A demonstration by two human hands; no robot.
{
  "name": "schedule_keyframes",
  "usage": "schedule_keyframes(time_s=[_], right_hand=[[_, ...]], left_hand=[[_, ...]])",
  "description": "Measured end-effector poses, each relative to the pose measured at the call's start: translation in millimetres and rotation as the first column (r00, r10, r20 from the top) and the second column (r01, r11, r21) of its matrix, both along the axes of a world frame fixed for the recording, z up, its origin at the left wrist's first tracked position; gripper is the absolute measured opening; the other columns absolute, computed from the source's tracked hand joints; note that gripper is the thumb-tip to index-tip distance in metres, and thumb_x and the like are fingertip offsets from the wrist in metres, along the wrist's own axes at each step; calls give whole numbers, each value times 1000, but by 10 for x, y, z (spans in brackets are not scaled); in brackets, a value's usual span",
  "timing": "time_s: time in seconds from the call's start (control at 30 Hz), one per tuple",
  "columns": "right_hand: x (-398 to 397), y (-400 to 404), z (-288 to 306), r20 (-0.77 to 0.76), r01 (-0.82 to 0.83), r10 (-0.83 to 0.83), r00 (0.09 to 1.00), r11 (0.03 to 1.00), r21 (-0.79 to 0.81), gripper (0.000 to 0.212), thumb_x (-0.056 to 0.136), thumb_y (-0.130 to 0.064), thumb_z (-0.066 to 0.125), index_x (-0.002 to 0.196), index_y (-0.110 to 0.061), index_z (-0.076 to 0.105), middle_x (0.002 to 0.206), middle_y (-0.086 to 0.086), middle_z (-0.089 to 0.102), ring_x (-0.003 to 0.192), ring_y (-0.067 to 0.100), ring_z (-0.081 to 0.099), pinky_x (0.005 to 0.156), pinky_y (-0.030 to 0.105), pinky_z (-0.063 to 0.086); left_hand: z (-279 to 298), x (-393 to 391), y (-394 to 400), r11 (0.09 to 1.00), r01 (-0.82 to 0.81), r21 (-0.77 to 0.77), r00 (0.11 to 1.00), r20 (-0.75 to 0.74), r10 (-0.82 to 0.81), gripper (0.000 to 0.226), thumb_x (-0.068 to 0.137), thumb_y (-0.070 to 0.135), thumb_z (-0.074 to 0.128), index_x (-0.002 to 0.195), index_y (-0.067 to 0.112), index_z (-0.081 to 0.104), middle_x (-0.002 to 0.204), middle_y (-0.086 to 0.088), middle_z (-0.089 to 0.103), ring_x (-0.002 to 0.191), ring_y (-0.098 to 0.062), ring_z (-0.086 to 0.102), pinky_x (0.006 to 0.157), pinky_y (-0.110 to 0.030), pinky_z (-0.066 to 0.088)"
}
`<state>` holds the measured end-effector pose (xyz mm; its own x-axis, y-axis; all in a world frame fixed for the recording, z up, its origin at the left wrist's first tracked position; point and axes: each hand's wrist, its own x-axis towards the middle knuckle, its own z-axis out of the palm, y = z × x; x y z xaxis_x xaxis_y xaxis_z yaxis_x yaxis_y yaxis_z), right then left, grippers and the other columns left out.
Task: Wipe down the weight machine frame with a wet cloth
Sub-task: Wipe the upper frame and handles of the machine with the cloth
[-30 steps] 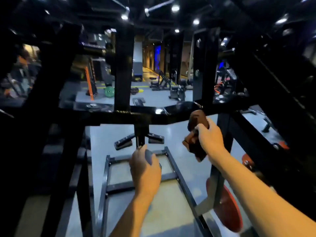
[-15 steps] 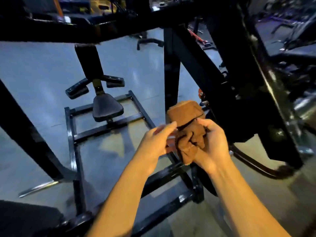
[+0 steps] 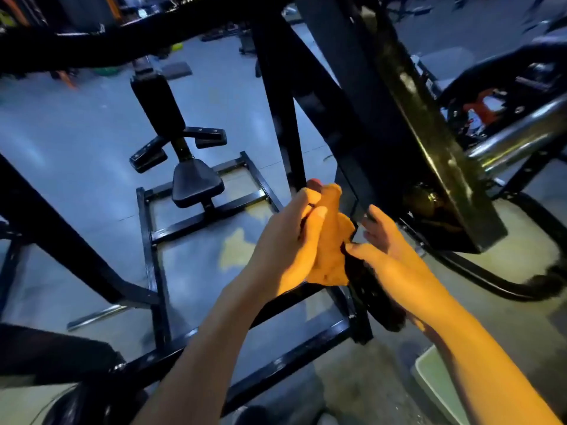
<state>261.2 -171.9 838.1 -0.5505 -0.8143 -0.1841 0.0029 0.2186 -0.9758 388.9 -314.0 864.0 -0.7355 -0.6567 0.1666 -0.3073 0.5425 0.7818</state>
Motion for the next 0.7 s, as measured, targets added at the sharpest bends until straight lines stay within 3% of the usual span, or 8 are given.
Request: schedule_keyframes(time_s=[0.1,0.2,0.27,0.37,0.43,0.53,0.63,0.7], right_hand=[[-92,155,75,-105,-146,140,985,988,-50,74,99,-16,65,159,-43,29,158,-25,39,145,-9,32,116,26,31],[-205,215,186,1,-311,311,950,949,-46,63,99,-5,62,152,-34,45,144,-12,61,137,4,52,112,32,44],[-251,261,268,34,-356,356,934,934,-26,44,96,-11,65,138,-22,61,130,-2,71,124,15,65,108,38,50],[-258,340,303,77,-308,310,947,950,-45,30,93,-21,66,122,-17,72,115,4,77,109,21,73,97,37,57],[-242,388,279,89,-247,254,963,965,-88,29,91,-23,66,119,-18,73,111,5,78,106,22,74,88,32,58],[-230,436,224,194,-110,139,971,982,-152,30,91,-24,66,119,-14,72,110,12,77,104,26,74,85,34,58],[-260,527,201,199,-32,60,978,989,-143,24,100,-27,62,121,-20,70,113,9,77,108,25,73,94,42,54],[-322,608,121,-78,-23,20,997,999,-43,20,104,-35,58,118,-26,68,109,-1,76,105,18,72,92,39,54]], left_hand=[[86,56,78,978,209,24,971,113,-210,16,110,23,47,118,20,60,70,18,56,65,0,55,63,-16,41],[213,92,167,934,355,48,914,195,-357,13,110,23,46,110,29,57,66,33,56,61,5,55,57,-11,38],[228,76,212,937,334,105,922,170,-347,22,110,18,45,99,34,56,60,26,54,54,-1,49,52,-18,35],[171,135,207,931,268,248,939,149,-310,12,104,26,60,106,38,57,65,13,52,58,-9,46,53,-26,38],[99,195,191,919,245,307,881,326,-344,30,94,39,73,119,37,57,79,5,63,68,-9,59,61,-23,48],[-61,221,278,961,172,217,775,573,-268,14,101,10,60,108,22,62,87,2,67,80,-16,65,67,-23,49],[-169,296,361,887,50,460,917,332,-224,10,99,14,67,90,19,67,73,15,67,71,-2,61,69,-13,47],[-247,352,370,743,53,667,990,64,-128,17,102,18,60,106,7,72,100,2,74,98,-14,67,102,-32,50]])
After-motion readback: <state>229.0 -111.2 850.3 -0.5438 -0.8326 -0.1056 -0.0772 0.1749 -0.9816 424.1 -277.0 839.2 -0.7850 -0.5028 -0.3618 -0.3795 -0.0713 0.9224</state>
